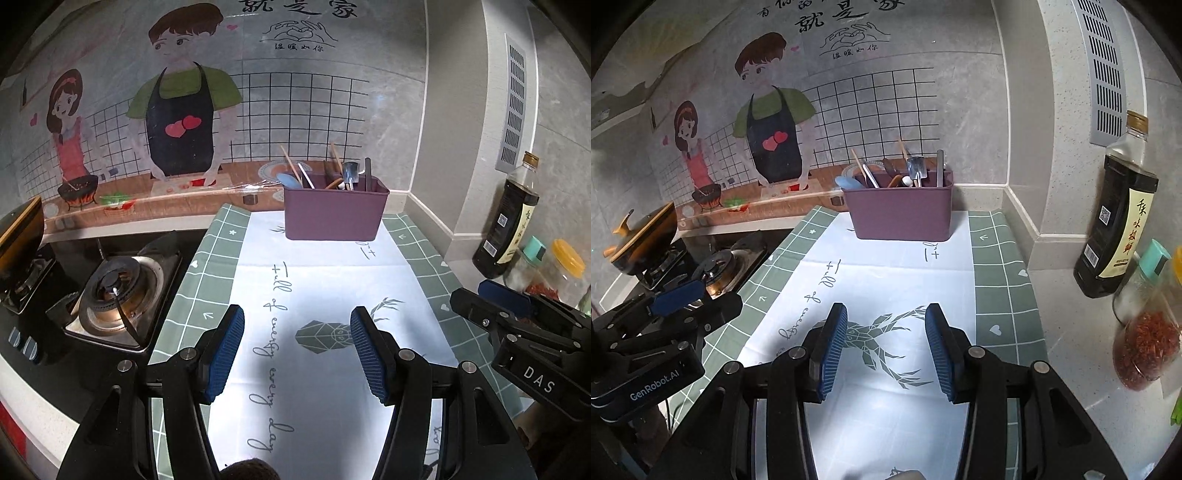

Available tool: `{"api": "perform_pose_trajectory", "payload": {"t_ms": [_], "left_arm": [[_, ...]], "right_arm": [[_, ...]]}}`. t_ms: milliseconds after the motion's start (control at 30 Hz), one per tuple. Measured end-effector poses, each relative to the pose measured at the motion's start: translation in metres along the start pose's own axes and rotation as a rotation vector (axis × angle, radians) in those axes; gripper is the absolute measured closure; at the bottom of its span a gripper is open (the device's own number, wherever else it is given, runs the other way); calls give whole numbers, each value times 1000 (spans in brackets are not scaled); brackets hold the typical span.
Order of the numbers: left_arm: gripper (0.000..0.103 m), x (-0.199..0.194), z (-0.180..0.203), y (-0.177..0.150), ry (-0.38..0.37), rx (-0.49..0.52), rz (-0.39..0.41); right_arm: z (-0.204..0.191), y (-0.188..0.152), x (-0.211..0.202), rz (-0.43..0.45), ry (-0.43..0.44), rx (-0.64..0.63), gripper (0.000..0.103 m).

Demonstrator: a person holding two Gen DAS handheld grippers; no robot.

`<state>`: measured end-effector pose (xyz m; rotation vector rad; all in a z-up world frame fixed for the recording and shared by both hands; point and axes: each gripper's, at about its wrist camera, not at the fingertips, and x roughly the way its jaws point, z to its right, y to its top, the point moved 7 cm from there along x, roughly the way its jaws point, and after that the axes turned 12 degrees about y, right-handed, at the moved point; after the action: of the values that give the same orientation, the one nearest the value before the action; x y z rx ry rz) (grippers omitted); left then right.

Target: Organize utensils

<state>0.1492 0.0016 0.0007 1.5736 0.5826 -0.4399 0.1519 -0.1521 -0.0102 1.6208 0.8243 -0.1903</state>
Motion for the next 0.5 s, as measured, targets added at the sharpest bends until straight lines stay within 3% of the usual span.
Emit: {"api": "perform_pose_trajectory", "payload": {"t_ms": [500], "left_arm": [[43, -1, -1, -2, -4, -8, -8]], "right_arm": [[-1, -2, -2, -4, 7, 2, 61]]}}
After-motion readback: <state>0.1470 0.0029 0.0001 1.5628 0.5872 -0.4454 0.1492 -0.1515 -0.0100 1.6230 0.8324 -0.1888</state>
